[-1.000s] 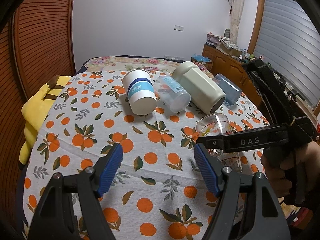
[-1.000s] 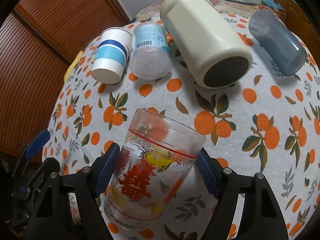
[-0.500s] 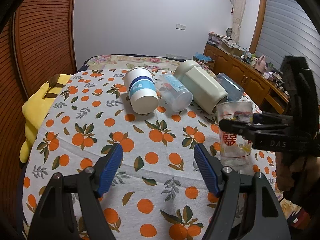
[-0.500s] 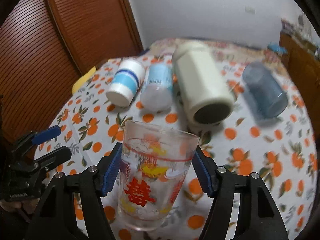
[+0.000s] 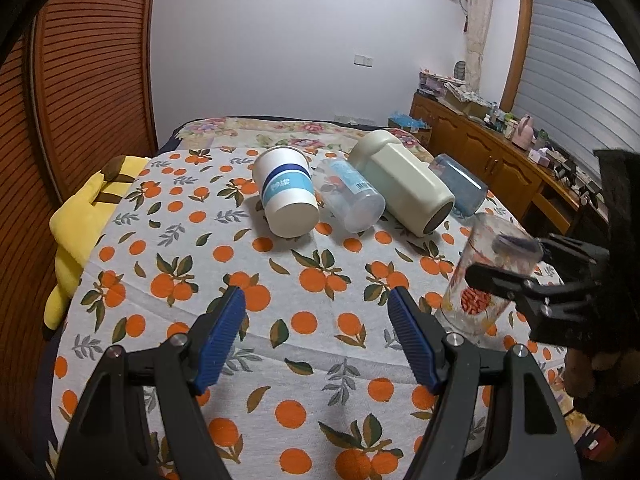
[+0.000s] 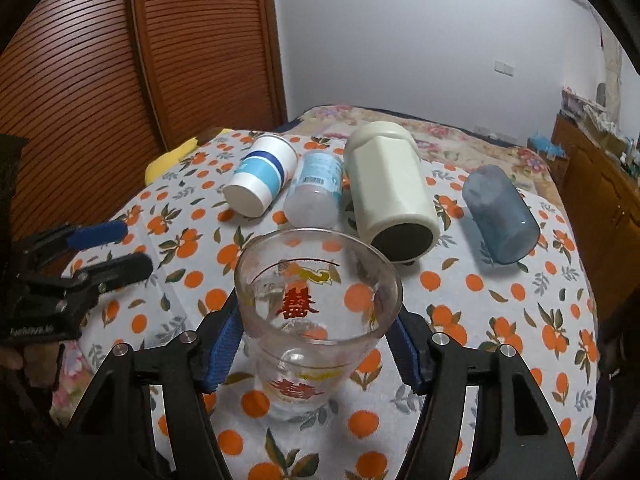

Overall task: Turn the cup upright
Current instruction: 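Rotate the held glass with the right tool until its rim points up, then lower the glass onto the bed cover and open the right tool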

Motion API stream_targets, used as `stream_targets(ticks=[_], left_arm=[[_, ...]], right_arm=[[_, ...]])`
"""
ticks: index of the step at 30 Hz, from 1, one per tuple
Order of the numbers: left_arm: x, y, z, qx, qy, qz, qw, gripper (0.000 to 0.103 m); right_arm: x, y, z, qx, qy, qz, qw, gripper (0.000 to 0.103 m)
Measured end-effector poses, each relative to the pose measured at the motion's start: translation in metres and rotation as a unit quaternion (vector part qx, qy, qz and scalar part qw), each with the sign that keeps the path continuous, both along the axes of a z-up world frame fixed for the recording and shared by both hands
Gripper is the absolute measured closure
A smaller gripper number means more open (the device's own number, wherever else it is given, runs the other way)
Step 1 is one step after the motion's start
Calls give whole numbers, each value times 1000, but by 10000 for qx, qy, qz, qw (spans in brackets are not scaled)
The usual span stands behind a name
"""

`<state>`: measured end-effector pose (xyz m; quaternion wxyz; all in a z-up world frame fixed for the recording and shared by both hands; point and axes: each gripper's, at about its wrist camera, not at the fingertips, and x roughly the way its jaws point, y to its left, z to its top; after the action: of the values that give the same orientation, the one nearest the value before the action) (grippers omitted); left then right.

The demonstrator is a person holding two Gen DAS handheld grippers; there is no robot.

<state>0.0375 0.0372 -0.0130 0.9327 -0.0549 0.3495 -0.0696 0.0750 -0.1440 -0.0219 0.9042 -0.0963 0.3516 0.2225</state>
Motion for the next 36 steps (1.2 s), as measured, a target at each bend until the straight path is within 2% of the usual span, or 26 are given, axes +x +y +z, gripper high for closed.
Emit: stream_targets(ticks=[7,11,18,29,36], left_arm=[[-6,-5,6,49,-75,-18,10000,29],[-9,-8,11,63,-182,6,9998,29],[-23,-15,34,218,-490,-26,9986,29],[-45,-29,69,527,-894,56,9946,21],[-64,-37,92,558,-1343,232,9891,16]], right_arm=[[-11,4,-1,-29,-73,49,10000,37],[-13,3,-1,59,78,0,10000,37],[-21,1,5,276,83,-103,9995,29],[-49,-14,37,581,-369,-244,9973,28],[-71,-27,63,721,-842,-447,9928,15]])
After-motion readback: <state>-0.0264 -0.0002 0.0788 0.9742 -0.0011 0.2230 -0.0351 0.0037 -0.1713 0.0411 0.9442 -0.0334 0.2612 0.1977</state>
